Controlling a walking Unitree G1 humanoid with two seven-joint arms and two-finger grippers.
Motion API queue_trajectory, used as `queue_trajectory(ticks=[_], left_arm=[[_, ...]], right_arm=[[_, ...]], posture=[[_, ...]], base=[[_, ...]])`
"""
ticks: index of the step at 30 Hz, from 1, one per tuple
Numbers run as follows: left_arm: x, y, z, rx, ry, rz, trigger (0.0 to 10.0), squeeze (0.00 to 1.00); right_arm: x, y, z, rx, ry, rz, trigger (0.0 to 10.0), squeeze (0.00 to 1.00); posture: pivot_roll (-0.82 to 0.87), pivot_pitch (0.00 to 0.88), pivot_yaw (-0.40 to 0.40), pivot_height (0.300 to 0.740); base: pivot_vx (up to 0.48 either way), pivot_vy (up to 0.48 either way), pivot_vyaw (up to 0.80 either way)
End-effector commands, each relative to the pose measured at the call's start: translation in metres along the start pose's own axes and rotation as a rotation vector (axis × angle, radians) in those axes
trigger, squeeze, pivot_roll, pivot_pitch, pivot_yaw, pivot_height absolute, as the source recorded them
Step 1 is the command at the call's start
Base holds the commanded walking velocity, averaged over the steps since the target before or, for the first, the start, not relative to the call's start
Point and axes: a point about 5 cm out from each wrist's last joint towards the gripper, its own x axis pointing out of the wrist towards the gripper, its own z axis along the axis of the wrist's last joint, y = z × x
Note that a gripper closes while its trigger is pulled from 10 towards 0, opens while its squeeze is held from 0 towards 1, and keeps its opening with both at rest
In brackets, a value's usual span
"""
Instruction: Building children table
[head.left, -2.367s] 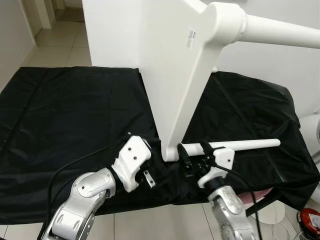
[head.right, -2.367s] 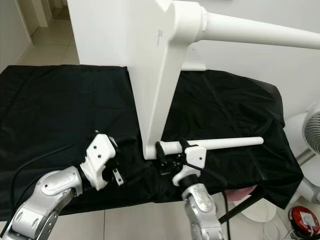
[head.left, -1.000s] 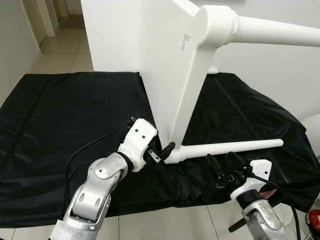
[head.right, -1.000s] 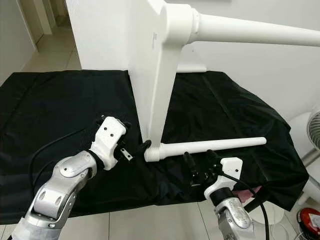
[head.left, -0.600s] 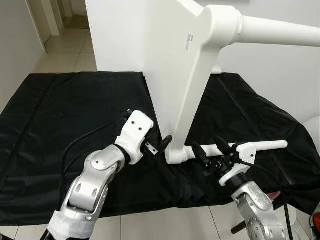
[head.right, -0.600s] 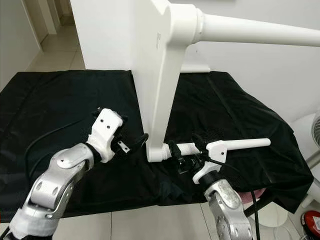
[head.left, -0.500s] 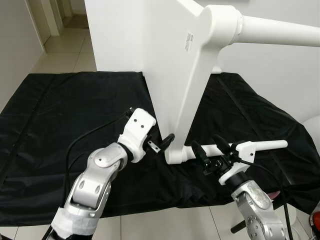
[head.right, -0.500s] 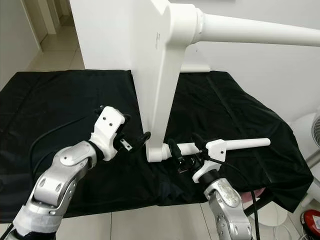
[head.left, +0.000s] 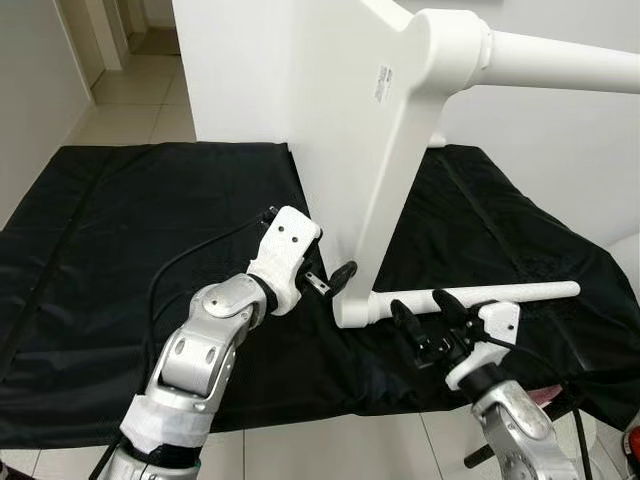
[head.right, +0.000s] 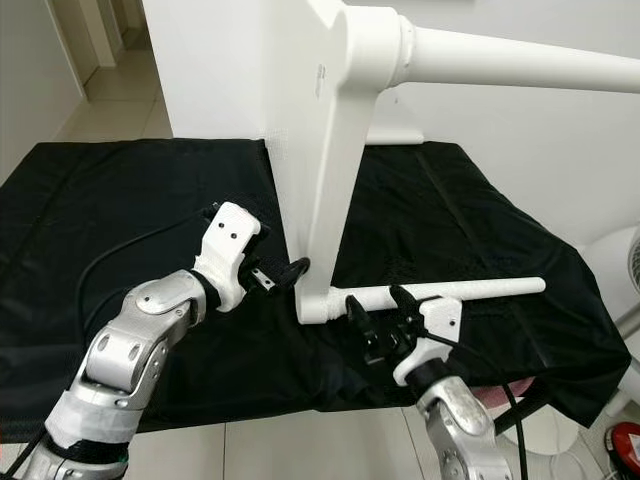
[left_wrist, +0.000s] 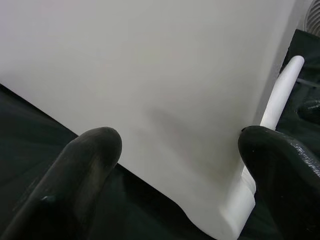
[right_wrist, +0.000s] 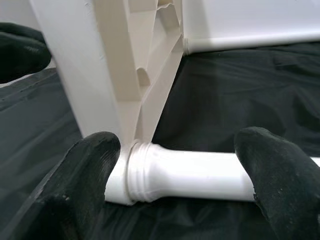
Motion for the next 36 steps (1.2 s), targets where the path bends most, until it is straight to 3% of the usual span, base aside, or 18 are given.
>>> queue_trajectory(ticks=[1,10,16,17,21,27,36], left_arm=[[0.004,0.01,0.003,-0.006,-0.001,0.136,10.0,0.0],[0.005,0.01,0.003,0.036,0.015,0.115,10.0,0.0],[-0.012,0.0,-0.01,0.106,0.065,-0.062,10.0,0.0],[-0.023,-0.011,-0.013,0.139,0.076,-0.183,10.0,0.0],[-0.026,-0.016,-0.012,0.14,0.069,-0.22,10.0,0.0],[-0.028,-0.019,-0.01,0.132,0.052,-0.227,10.0,0.0],[-0.016,-0.018,-0.005,0.062,0.068,-0.116,10.0,0.0]], right_arm=[[-0.003,-0.004,0.003,-0.014,-0.001,-0.021,10.0,0.0],[-0.007,-0.004,0.003,-0.026,0.009,-0.019,10.0,0.0],[-0.012,-0.001,-0.003,-0.043,0.06,0.035,10.0,0.0],[-0.011,0.001,-0.004,-0.054,0.077,0.068,10.0,0.0],[-0.009,0.0,-0.003,-0.059,0.08,0.079,10.0,0.0],[-0.006,-0.002,-0.003,-0.068,0.084,0.092,10.0,0.0],[0.005,0.006,0.0,-0.059,0.06,0.111,10.0,0.0]], posture=[[-0.06,0.0,0.003,0.74],[-0.07,0.0,0.012,0.74],[-0.06,0.0,-0.007,0.74],[-0.05,0.0,-0.018,0.74],[-0.04,0.0,-0.027,0.74],[-0.03,0.0,-0.04,0.74],[-0.02,0.0,-0.049,0.74]], base=[[0.0,0.0,0.0],[0.0,0.0,0.0],[0.0,0.0,0.0],[0.0,0.0,0.0],[0.0,0.0,0.0],[0.0,0.0,0.0],[0.0,0.0,0.0]])
